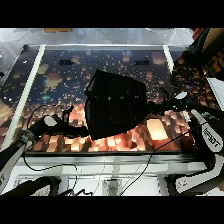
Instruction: Fold the clothes and pants, and hang the long-sleeved shirts on hangers.
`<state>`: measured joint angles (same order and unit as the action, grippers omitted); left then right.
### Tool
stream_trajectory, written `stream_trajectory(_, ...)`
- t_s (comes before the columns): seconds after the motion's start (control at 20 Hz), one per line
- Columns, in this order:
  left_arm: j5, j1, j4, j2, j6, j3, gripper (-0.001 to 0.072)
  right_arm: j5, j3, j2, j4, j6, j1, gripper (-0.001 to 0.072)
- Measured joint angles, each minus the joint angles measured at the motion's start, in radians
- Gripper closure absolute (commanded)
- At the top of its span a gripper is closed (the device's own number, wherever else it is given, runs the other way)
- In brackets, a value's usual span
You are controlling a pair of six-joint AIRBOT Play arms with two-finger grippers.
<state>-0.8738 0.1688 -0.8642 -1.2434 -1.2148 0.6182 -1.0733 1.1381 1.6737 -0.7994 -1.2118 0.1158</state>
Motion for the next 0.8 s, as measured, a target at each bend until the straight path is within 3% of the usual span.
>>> stream_trajectory(0.15,0.04,0.039,0.082,-0.054,0.039,-0.004,0.0174,-0.006,0.0,-0.001,0.014,0.0,0.0,0.067)
stream_trajectory(0.25,0.051,0.052,0.13,-0.081,0.051,-0.005,0.0246,-0.015,0.0,-0.001,0.021,0.001,0.0,0.067)
stream_trajectory(0.3,0.052,0.057,0.145,-0.092,0.062,-0.005,0.0322,-0.021,0.0,-0.001,0.027,0.001,0.0,0.067)
stream_trajectory(0.35,0.049,0.06,0.151,-0.099,0.069,-0.006,0.0583,-0.027,0.001,-0.001,0.031,0.001,0.0,0.067)
stream_trajectory(0.4,0.039,0.062,0.146,-0.106,0.082,-0.008,0.0686,-0.031,0.001,-0.002,0.034,0.001,0.0,0.067)
stream_trajectory(0.8,-0.032,0.042,0.156,-0.086,0.195,0.041,0.0689,-0.077,0.001,-0.126,0.042,0.064,0.0,0.0671)
